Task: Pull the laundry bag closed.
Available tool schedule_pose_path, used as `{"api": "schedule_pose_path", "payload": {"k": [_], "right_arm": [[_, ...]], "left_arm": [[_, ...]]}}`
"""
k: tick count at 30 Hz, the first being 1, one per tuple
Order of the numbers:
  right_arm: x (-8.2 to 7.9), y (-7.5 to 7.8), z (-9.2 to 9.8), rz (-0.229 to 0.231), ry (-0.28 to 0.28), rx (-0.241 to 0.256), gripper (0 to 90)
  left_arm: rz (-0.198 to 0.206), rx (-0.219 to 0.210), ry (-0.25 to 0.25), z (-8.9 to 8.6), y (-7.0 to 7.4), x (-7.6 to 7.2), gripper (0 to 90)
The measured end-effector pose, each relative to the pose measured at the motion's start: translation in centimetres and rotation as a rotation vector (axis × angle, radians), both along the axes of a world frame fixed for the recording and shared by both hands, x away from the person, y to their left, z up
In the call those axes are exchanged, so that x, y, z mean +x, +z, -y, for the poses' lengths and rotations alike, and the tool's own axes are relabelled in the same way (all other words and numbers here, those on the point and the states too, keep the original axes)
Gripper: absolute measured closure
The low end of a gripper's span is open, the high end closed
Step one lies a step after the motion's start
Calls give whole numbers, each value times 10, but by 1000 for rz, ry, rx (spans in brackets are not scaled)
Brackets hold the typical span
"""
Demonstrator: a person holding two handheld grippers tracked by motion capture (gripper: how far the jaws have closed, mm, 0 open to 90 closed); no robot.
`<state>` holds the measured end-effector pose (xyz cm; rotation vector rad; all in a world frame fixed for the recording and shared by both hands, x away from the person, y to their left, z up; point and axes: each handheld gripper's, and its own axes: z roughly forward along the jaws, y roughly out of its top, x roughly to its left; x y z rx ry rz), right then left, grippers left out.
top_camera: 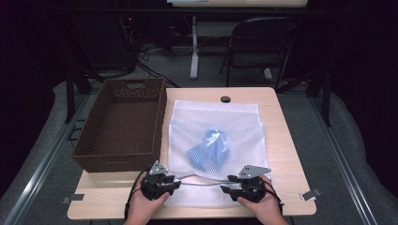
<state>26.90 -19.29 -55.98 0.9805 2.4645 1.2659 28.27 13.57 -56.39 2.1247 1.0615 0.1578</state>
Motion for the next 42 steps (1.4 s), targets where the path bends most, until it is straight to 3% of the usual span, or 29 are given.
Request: {"api": "schedule_pose_path", "payload": {"k": [5,19,26,33,37,42], "right_arm": [[0,0,0,1,3,-1,492],[0,-1,-2,2,8,-2,491],[0,-1,-3,2,11,-2,491],[0,-1,-5,2,18,-4,490],[0,-2,-5,3,19,-4,489],[0,-2,-7,13,18,1,489]], "left_arm": [[24,-1,28,-6,2,2,567],[23,20,137,-10,-3,13,521],[8,25,167,-12,-7,20,518],[-7,36,157,-9,-12,23,519],[7,37,149,-6,-13,22,534],[41,69,120,-1,-14,21,603]]}}
